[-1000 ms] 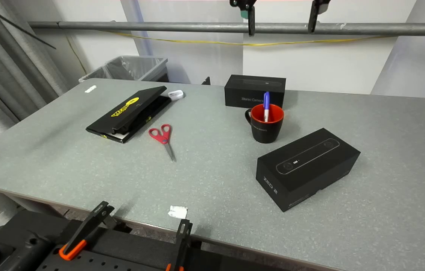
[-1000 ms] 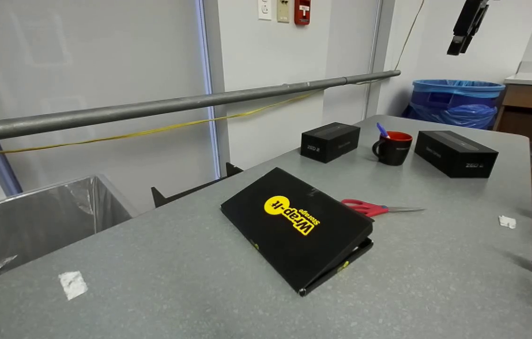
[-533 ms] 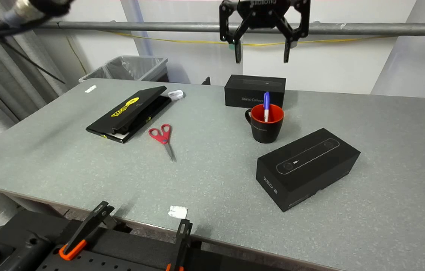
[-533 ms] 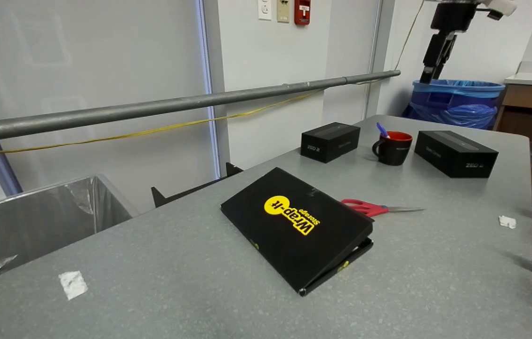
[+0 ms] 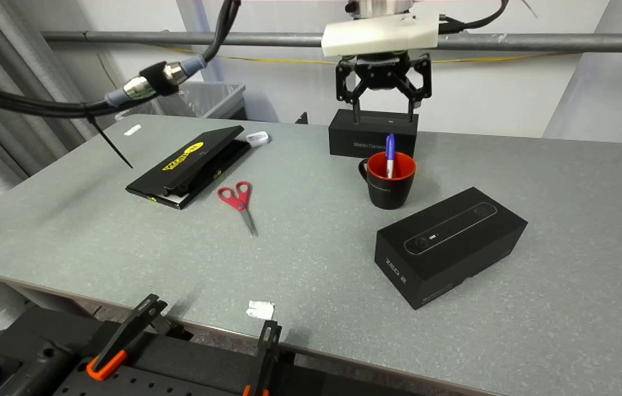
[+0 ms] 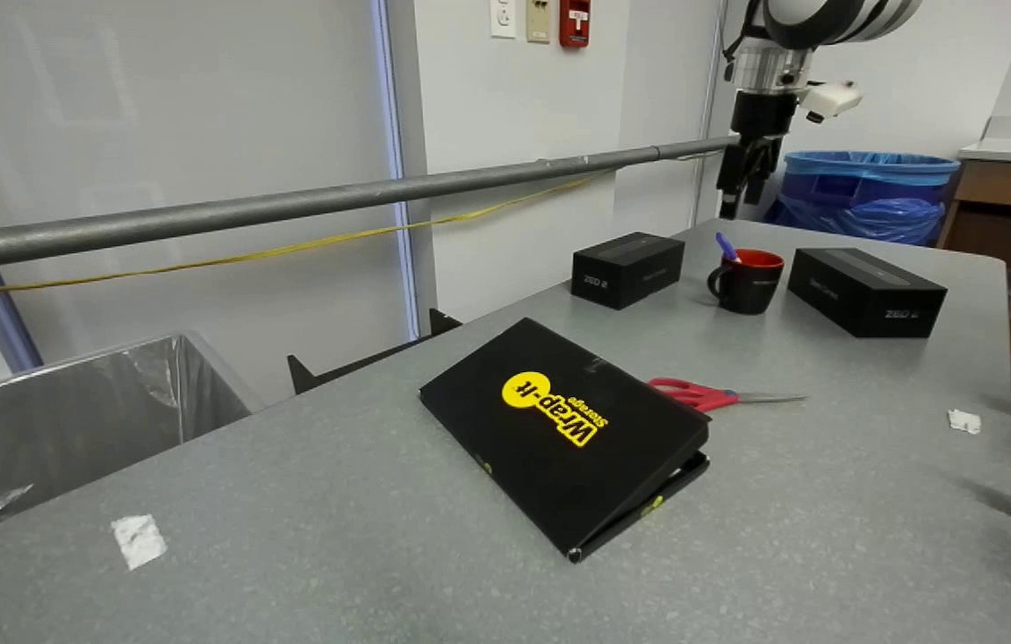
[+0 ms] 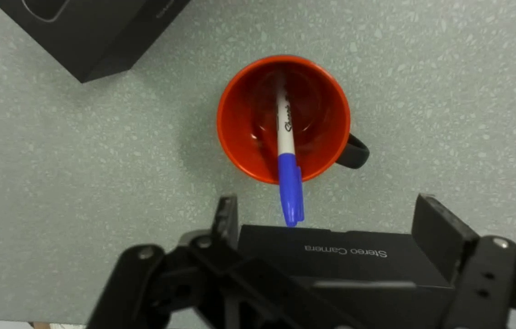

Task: Remove the marker out of the cup and put it on the table

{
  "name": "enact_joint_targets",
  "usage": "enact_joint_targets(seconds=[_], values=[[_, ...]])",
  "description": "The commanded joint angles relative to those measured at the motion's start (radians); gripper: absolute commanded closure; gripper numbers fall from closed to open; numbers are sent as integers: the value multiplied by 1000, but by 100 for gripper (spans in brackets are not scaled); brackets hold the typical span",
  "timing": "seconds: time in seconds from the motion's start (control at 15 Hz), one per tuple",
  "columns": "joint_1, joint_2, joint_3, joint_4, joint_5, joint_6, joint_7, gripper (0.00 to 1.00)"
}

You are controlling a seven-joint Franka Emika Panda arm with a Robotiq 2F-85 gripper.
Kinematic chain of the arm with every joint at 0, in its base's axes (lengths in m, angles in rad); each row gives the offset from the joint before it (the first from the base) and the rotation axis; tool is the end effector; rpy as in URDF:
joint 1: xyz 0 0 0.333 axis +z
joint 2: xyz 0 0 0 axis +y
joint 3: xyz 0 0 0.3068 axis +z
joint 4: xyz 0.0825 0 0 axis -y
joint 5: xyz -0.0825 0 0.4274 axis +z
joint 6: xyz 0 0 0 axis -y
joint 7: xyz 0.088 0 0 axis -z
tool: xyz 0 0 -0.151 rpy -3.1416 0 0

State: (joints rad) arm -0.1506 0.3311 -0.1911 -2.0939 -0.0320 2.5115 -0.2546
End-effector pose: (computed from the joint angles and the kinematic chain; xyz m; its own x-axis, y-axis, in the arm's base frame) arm 0.5853 -0.2115 0.1892 0.9968 -0.0456 0.0662 -0.0522 -0.9933 0.1028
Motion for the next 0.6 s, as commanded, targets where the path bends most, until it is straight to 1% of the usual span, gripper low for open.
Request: enact_joint_targets(seconds=[0.0,0.2,0.27,0.53], values=[[-23,17,25,17,-14,-3,13,0],[-23,17,26,13,-14,-3,13,0],[-17,30,18,22,-25,3,31,0],[-23,73,17,46,-26,9,36,0]])
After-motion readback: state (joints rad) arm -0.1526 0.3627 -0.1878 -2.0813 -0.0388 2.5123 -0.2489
